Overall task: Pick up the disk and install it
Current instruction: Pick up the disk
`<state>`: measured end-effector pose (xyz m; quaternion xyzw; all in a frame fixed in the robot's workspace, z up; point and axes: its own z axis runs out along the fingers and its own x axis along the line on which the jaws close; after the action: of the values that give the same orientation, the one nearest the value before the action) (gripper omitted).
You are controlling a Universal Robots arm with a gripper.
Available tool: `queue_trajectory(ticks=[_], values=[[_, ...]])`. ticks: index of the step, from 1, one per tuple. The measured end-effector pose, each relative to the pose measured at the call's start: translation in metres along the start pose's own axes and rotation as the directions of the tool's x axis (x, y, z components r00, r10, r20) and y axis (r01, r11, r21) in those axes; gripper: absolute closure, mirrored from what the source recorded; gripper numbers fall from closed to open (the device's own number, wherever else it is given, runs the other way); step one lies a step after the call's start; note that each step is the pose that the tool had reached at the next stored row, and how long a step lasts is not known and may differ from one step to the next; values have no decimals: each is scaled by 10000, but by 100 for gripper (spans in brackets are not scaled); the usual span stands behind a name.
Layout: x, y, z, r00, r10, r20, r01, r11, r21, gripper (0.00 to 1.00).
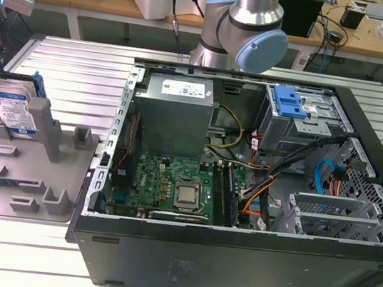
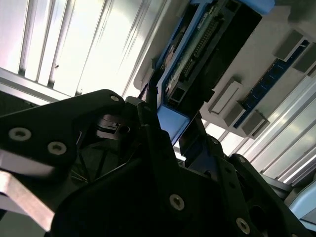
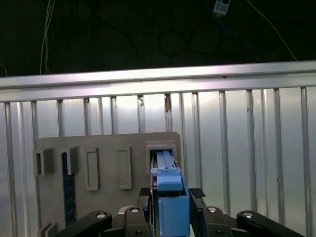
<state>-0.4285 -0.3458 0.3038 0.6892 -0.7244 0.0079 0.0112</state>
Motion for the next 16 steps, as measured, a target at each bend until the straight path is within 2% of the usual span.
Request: queue_trajectory(ticks=[8,16], values=[[1,0,70,10000,0,-1,0,10000,-2,56],[1,0,74,10000,0,-1,0,10000,-1,56]])
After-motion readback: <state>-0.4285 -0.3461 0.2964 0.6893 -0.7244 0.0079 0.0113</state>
